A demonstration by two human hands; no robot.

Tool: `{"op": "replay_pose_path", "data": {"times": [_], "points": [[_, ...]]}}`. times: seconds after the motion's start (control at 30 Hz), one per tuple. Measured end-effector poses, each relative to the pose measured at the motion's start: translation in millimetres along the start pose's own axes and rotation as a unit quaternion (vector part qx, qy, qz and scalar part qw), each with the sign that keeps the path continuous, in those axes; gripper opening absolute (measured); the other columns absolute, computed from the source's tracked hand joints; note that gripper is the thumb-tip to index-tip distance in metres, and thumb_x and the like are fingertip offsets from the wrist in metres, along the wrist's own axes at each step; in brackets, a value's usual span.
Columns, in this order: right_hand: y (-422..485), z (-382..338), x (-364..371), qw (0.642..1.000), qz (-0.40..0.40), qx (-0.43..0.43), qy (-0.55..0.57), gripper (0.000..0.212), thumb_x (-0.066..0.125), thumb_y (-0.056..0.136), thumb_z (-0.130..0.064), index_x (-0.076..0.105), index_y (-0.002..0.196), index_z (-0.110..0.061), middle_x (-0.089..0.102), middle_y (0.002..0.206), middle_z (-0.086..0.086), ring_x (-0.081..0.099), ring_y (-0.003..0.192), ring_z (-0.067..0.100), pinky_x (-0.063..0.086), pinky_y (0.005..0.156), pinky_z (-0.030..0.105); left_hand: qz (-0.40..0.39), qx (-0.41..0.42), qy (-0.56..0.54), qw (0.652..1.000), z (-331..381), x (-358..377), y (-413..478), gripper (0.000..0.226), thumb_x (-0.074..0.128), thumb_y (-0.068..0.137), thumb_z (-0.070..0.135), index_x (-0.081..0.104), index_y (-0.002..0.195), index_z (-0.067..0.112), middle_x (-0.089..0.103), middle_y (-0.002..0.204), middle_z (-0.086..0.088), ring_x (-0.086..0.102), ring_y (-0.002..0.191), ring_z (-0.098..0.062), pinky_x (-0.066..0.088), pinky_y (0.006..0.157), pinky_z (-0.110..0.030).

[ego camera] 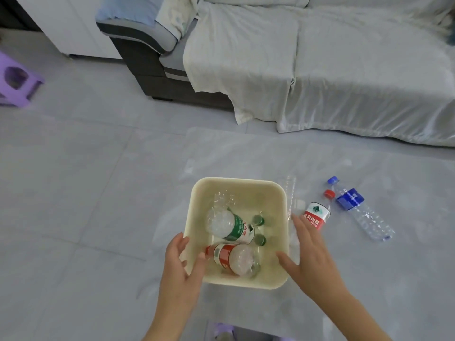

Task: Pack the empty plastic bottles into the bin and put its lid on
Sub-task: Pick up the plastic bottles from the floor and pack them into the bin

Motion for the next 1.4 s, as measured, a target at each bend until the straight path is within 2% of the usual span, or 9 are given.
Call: {"op": "replay_pose_path", "data": {"times": [0.1,0.23,0.37,0.53,0.67,0.83,0.97,1.2,1.4], "points": [[-8.6,49.1,-7.9,0.996,0.048,0.076,0.024,0.073,0.068,0.080,-0.025,0.030,0.142,-0.014,0.037,0.146,0.010,0.038,0.133,0.028,0.033,0.106,0.040,-0.008,0.002,0.005,1.000,1.5,-1.5,5.9,0.058,0.058,0.088,0.018,0.030,0.138,0.025,0.045,0.138,0.009,0.040,0.104,0.018,0.036,0.095,-0.028],[-17.8,118.4,-2.1,0.980,0.052,0.191,0.015,0.074,0.065,0.082,-0.026,0.026,0.143,-0.011,0.036,0.145,0.016,0.046,0.123,0.036,0.038,0.102,0.046,-0.036,0.025,0.001,0.999,15.1,7.4,12.2,0.052,0.057,0.088,0.016,0.035,0.133,0.030,0.046,0.135,0.010,0.041,0.108,0.025,0.039,0.101,-0.027],[-27.3,167.9,7.3,0.962,0.060,0.261,0.047,0.078,0.065,0.082,-0.022,0.020,0.145,-0.011,0.033,0.145,0.021,0.039,0.129,0.037,0.035,0.103,0.047,-0.100,0.051,0.023,0.993,36.9,49.7,1.8,0.052,0.059,0.086,0.025,0.036,0.133,0.031,0.049,0.121,0.024,0.046,0.097,0.028,0.044,0.077,-0.003],[-32.2,219.0,14.9,0.950,0.016,0.313,-0.017,0.082,0.064,0.080,-0.029,0.016,0.146,-0.017,0.031,0.144,0.018,0.041,0.126,0.039,0.040,0.098,0.048,-0.180,0.159,0.100,0.966,77.3,130.5,-30.1,0.059,0.047,0.078,0.049,0.031,0.133,0.040,0.040,0.137,0.024,0.040,0.124,0.003,0.036,0.106,-0.026],[-12.3,264.3,-3.7,0.944,-0.012,0.326,-0.052,0.083,0.062,0.080,-0.033,0.012,0.146,-0.020,0.025,0.147,0.015,0.036,0.129,0.037,0.040,0.099,0.046,-0.235,0.172,0.114,0.950,90.9,205.7,-42.5,0.056,0.048,0.083,0.043,0.027,0.135,0.040,0.035,0.132,0.028,0.038,0.120,0.008,0.031,0.100,-0.008],[19.9,318.3,-44.6,0.938,-0.003,0.340,-0.060,0.086,0.068,0.074,-0.034,0.018,0.143,-0.024,0.034,0.139,0.012,0.041,0.123,0.034,0.044,0.091,0.044,-0.244,0.078,0.216,0.942,37.2,291.1,-9.3,0.059,0.057,0.080,0.031,0.035,0.133,0.020,0.047,0.127,0.000,0.046,0.120,-0.018,0.043,0.096,-0.033],[45.7,346.9,-61.8,0.943,-0.009,0.324,-0.070,0.089,0.071,0.071,-0.037,0.020,0.142,-0.023,0.036,0.137,0.011,0.042,0.123,0.033,0.044,0.091,0.043,-0.170,-0.035,0.276,0.945,-23.9,306.0,27.5,0.045,0.064,0.072,0.044,0.050,0.109,0.021,0.060,0.101,0.001,0.061,0.095,-0.023,0.053,0.076,-0.039],[87.3,367.2,-46.6,0.952,-0.048,0.290,-0.086,0.091,0.068,0.074,-0.035,0.012,0.144,-0.021,0.036,0.138,0.007,0.044,0.121,0.032,0.045,0.090,0.042,-0.183,-0.045,0.385,0.904,-65.9,343.2,60.0,0.070,0.046,0.084,0.056,0.025,0.140,0.021,0.049,0.136,-0.005,0.052,0.120,-0.024,0.044,0.088,-0.036],[95.7,380.6,-39.2,0.945,-0.085,0.286,-0.131,0.063,0.066,0.076,-0.027,0.033,0.128,-0.013,0.046,0.127,0.008,0.048,0.114,0.031,0.046,0.085,0.039,-0.216,-0.117,0.344,0.906,-87.1,361.9,68.9,0.063,0.060,0.072,0.050,0.038,0.122,0.020,0.057,0.116,-0.004,0.061,0.099,-0.023,0.052,0.086,-0.039]]}}
Point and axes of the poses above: each hand's wrist, its own y-axis towards the middle knuckle, its own x-axis out of the palm, z = x × y, the point moved 9 cm from there along y, towards the middle knuckle
